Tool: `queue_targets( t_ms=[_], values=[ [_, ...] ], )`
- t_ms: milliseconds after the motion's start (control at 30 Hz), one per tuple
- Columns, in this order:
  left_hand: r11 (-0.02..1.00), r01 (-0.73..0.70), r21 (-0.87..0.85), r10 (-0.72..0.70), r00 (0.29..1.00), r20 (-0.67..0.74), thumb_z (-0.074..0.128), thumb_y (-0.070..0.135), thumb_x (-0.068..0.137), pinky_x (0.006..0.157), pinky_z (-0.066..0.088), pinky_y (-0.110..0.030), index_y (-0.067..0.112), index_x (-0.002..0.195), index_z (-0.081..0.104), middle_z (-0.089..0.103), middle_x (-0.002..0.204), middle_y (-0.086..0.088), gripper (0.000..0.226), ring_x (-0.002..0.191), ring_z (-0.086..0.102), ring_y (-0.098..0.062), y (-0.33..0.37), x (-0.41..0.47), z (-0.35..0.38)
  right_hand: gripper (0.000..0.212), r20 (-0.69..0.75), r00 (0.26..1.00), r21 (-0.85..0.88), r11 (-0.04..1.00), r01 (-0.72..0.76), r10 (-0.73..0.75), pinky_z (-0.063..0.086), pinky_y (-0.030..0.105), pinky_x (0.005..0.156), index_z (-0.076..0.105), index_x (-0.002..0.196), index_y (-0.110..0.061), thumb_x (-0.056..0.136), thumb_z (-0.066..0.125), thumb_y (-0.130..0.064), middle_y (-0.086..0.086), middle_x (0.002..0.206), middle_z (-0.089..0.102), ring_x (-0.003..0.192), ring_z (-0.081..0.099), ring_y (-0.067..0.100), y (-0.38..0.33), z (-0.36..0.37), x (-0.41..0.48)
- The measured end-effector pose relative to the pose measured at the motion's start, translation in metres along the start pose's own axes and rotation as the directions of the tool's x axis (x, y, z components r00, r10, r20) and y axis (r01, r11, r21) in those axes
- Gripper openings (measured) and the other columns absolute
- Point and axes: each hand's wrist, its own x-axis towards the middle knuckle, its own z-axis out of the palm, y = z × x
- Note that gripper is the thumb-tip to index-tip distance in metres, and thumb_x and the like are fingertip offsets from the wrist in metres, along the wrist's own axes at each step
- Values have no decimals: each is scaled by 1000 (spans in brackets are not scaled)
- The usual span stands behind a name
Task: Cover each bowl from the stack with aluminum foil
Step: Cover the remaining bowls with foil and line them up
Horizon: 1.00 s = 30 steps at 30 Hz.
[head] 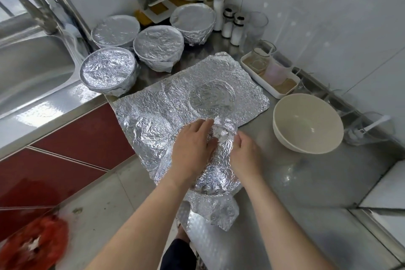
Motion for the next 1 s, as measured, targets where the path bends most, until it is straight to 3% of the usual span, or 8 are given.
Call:
queue_targets(
  t_ms=[133,233,333,433,533,633,867,1000],
  values=[
    [1000,5,-12,-5,1000,14,64,33,92,100,45,-41,17,139,51,60,132,-4,52,117,57,-27,0,0,0,29,34,999,27,999,25,-26,39,32,71,60,107,-5,104,36,-19,12,99,65,87,59,28,1,-6,0],
    [1000,-5,-21,5,1000,-1,62,32,94,105,41,-42,15,142,47,55,138,-7,53,124,52,-29,-3,-1,-4,32,82,997,68,998,-9,3,33,26,69,57,117,-4,102,40,-26,10,103,64,93,58,28,1,-11,3],
    [1000,3,-4,-3,999,-48,59,29,97,104,42,-45,10,139,50,57,137,-11,47,124,52,-31,-12,-8,-9,26,144,990,160,987,-29,5,27,31,57,46,89,-8,99,44,-32,-2,69,44,62,41,16,-1,-16,12],
    [997,33,-66,-34,999,-11,51,26,101,107,42,-42,10,143,47,53,141,-9,45,129,49,-28,-18,-17,-7,30,235,972,159,987,-34,-4,25,32,54,41,74,-16,99,44,-31,-3,63,35,54,31,14,-8,-17,25],
    [976,85,-200,-84,996,16,45,24,103,107,37,-32,13,146,45,47,147,-3,44,133,46,-22,-21,-19,-3,25,269,961,107,993,41,-69,45,37,69,61,106,-12,101,42,-27,6,92,64,79,59,24,-13,-13,29],
    [965,84,-250,-85,996,8,43,22,104,109,38,-32,13,144,47,48,147,-2,41,132,46,-21,-23,-18,-2,40,278,955,18,995,102,-102,37,19,90,47,140,-10,103,40,-23,4,138,54,123,52,20,-14,-14,27],
    [957,63,-282,-67,998,-7,43,17,103,105,33,-22,11,141,50,51,144,-3,39,129,49,-21,-21,-18,-5,36,192,973,35,992,120,-124,41,20,88,53,136,-9,103,42,-17,8,133,58,119,55,20,-9,-12,22],
    [959,-30,-283,32,999,3,45,13,102,106,35,-24,11,141,50,51,144,-4,40,129,50,-22,-19,-6,-21,33,17,991,62,990,130,-131,40,23,75,58,130,-9,102,43,-15,10,112,68,94,59,18,-6,-18,11]
  ],
)
